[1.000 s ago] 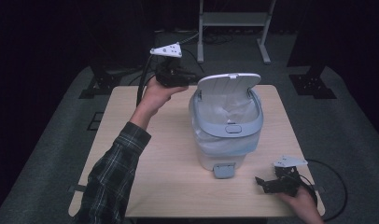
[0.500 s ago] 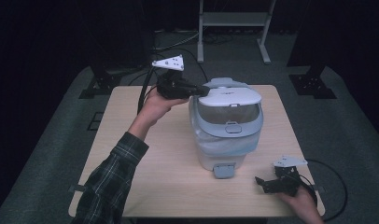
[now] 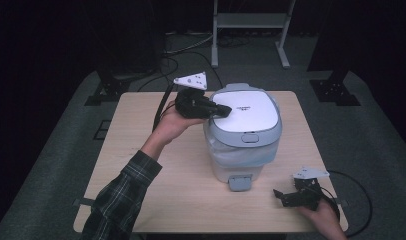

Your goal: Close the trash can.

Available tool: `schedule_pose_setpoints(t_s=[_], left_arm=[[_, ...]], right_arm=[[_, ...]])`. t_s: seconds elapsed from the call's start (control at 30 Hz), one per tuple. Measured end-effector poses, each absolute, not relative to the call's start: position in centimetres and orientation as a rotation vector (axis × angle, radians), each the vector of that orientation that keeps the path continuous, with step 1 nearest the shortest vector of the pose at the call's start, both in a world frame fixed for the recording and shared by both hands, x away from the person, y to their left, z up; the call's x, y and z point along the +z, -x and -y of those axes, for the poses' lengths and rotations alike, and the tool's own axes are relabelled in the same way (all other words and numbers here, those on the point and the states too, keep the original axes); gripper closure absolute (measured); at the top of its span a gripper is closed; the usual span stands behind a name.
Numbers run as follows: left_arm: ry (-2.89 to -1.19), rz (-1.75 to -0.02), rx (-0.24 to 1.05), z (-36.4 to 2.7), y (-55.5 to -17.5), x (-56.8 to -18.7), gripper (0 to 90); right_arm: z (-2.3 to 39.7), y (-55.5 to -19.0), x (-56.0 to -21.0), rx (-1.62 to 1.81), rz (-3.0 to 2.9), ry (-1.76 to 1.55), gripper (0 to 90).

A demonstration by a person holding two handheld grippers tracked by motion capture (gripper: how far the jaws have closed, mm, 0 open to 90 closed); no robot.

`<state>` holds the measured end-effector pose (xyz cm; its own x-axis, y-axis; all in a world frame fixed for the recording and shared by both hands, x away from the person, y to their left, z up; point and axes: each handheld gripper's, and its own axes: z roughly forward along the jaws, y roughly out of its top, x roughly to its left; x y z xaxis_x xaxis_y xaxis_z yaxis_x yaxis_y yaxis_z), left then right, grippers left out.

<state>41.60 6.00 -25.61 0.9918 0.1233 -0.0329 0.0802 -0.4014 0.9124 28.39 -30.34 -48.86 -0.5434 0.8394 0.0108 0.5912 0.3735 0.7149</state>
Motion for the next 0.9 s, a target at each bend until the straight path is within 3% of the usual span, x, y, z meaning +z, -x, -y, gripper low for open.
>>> schedule_pose_setpoints(t_s=[0.9], left_arm=[[-2.073,-0.069,0.007,-1.3,-38.3,-24.8,90.0]], right_arm=[[30.3,-28.4,-48.9,0.969,-2.284,-1.249,1.3]])
